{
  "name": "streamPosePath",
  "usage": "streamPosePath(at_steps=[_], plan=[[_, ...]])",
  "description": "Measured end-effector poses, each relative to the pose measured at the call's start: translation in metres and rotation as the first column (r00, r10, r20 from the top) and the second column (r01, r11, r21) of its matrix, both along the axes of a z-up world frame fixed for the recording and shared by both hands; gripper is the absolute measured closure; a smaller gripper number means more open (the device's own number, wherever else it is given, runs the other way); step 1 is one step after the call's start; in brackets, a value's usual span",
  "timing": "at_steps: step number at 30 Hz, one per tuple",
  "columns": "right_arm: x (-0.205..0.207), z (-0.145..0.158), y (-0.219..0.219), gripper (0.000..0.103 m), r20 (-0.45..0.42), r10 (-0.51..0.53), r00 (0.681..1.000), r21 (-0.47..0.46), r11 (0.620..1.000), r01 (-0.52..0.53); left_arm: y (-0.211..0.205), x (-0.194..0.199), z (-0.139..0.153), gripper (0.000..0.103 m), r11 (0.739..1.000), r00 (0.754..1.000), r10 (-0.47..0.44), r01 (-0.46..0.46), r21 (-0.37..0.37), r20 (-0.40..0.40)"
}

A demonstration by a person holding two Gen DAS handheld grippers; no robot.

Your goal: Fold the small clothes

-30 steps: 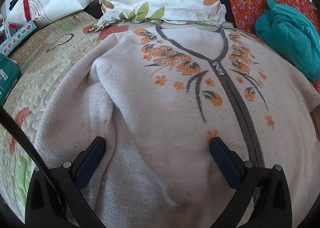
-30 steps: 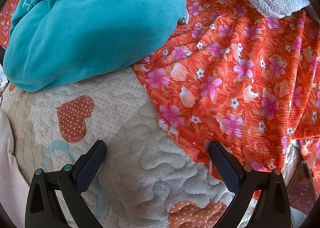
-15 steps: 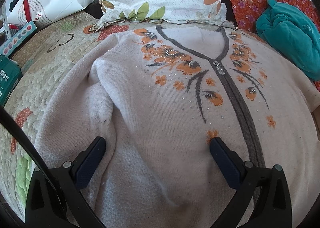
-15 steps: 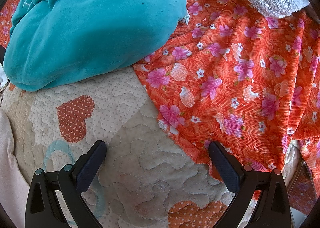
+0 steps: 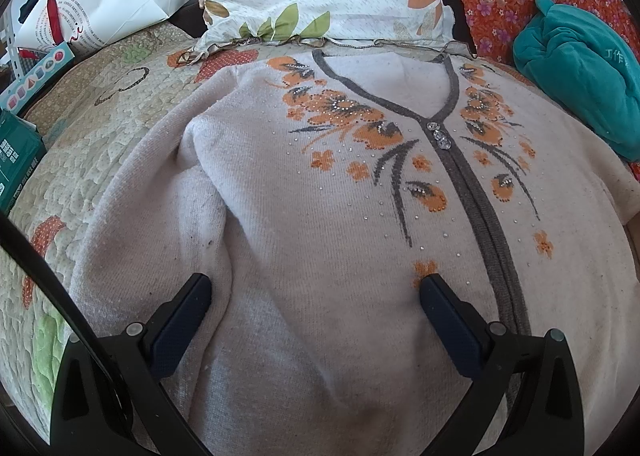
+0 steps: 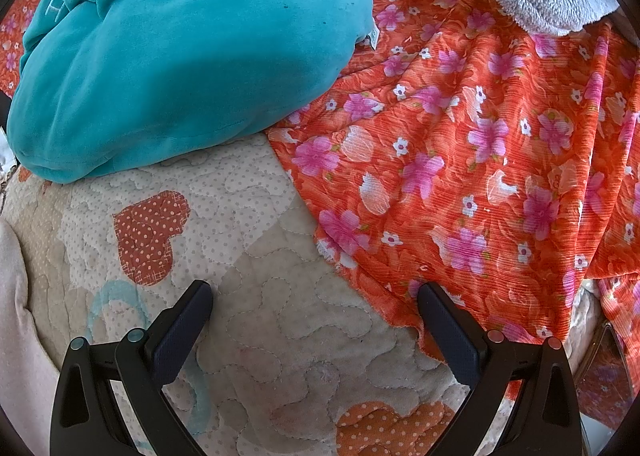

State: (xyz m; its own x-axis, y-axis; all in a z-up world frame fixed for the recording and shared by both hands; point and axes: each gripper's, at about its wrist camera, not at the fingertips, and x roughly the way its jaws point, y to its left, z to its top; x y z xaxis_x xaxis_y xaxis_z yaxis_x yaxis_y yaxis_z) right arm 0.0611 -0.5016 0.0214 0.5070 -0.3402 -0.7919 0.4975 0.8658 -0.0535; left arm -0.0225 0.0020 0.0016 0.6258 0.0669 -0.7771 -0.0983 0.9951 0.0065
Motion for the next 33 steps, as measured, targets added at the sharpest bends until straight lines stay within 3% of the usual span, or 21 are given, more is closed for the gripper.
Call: streamPosePath(at_steps=[12, 17, 21, 25, 28, 33], plan=[[-0.001, 0.001, -0.001, 0.0, 0.004, -0.01, 1.0, 0.001, 1.0, 0.01, 0.0, -0.001, -0.001, 0.0, 1.0, 1.0, -0.001, 0.001, -0.007, 0.0], [0.004, 0.0, 0.001, 0.0, 0.002, -0.024, 1.0, 0.0, 1.0, 0.024, -0.002, 0.001, 0.006, 0.0, 1.0, 0.999, 0.003, -0.002, 0.031, -0.042], [0.005, 0.0, 0.0, 0.0, 0.002, -0.022, 1.0, -0.002, 1.0, 0.022, -0.001, -0.013, 0.037, 0.0, 0.998, 1.0, 0.026, -0.027, 0.058, 0.015], [0.005, -0.001, -0.001, 0.0, 0.002, -0.03, 1.0, -0.003, 1.0, 0.03, 0.008, -0.038, 0.081, 0.0, 0.997, 0.995, 0.068, -0.071, 0.033, 0.077], [0.006, -0.001, 0.001, 0.0, -0.019, -0.034, 0.999, 0.014, 0.999, 0.034, 0.015, -0.054, 0.096, 0.0, 0.995, 0.992, 0.104, -0.104, 0.004, 0.07], [0.012, 0.003, -0.01, 0.0, -0.096, 0.05, 0.994, 0.086, 0.995, -0.042, 0.022, -0.074, 0.102, 0.0, 0.991, 0.991, 0.13, -0.13, -0.016, 0.041]])
